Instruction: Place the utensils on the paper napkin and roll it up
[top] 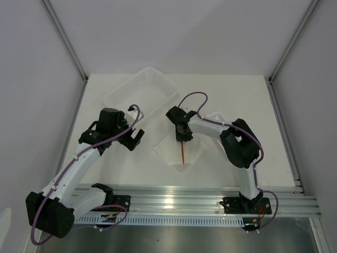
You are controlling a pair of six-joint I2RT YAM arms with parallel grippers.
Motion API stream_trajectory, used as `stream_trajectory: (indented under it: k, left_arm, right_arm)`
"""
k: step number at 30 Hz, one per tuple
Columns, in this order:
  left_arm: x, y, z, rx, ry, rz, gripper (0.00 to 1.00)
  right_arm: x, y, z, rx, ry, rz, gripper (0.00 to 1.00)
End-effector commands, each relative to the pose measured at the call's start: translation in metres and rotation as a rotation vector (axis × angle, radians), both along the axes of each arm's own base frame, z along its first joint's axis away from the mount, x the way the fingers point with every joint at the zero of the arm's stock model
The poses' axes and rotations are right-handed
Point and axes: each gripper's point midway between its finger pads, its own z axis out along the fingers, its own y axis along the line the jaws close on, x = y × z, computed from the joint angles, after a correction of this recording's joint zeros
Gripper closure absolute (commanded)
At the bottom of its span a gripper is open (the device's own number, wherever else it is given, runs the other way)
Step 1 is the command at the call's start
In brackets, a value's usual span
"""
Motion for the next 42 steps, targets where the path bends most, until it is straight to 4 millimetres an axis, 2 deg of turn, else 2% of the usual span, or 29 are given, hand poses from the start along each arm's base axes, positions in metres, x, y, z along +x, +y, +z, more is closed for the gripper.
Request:
stream_trajectory:
  k: [1,4,7,12,14,16,17,18,19,20,23,26,32,42]
  left_arm:
    - [0.000,-0.007,0.004,-0.033,-0.008,-0.017,0.00]
    - [0.000,-0.007,0.003,-0.032,-0.007,-0.018,0.01]
    - [0.000,-0.007,0.002,-0.030,-0.002,-0.018,0.01]
    - [0.000,-0.007,0.002,-0.032,-0.004,-0.019,0.00]
    - [0.000,-0.008,0.003,-0.034,-0.003,-0.022,0.00]
    - [0.000,-0.008,0.003,-0.032,-0.004,-0.023,0.01]
    - [-0.001,-0.008,0.002,-0.033,-0.002,-0.022,0.00]
    - [-0.001,-0.008,0.003,-0.033,-0.005,-0.022,0.01]
    - [-0.001,-0.008,0.003,-0.032,-0.003,-0.023,0.01]
    - [-0.001,-0.007,0.003,-0.031,-0.005,-0.022,0.00]
    - [-0.001,-0.007,0.001,-0.030,0.000,-0.022,0.00]
    - [-0.001,-0.007,0.000,-0.028,0.002,-0.023,0.00]
    - [-0.001,-0.007,-0.002,-0.024,0.007,-0.023,0.01]
    - [-0.001,-0.007,-0.004,-0.023,0.019,-0.021,0.00]
  right_arm:
    - [0.006,0.000,0.029,0.023,-0.050,-0.008,0.69]
    - [0.010,0.002,0.050,0.039,-0.084,0.006,0.68]
    - [0.014,0.004,0.073,0.064,-0.117,0.027,0.62]
    - [0.014,0.005,0.123,0.162,-0.191,0.082,0.62]
    - [0.019,-0.005,0.135,0.180,-0.206,0.079,0.63]
    - [0.022,-0.027,0.146,0.161,-0.236,0.073,0.64]
    - [0.030,-0.054,0.145,0.138,-0.226,0.020,0.65]
    - [0.032,-0.071,0.147,0.137,-0.219,-0.009,0.65]
    - [0.029,-0.088,0.135,0.125,-0.179,-0.019,0.67]
    - [0.037,-0.117,0.128,0.108,-0.163,-0.082,0.68]
    - [0.036,-0.166,0.103,0.072,-0.100,-0.157,0.73]
    - [0.033,-0.185,0.084,0.038,-0.064,-0.171,0.75]
    - [0.020,-0.194,0.047,-0.013,0.029,-0.173,0.76]
    - [0.011,-0.202,0.010,-0.014,0.102,-0.179,0.74]
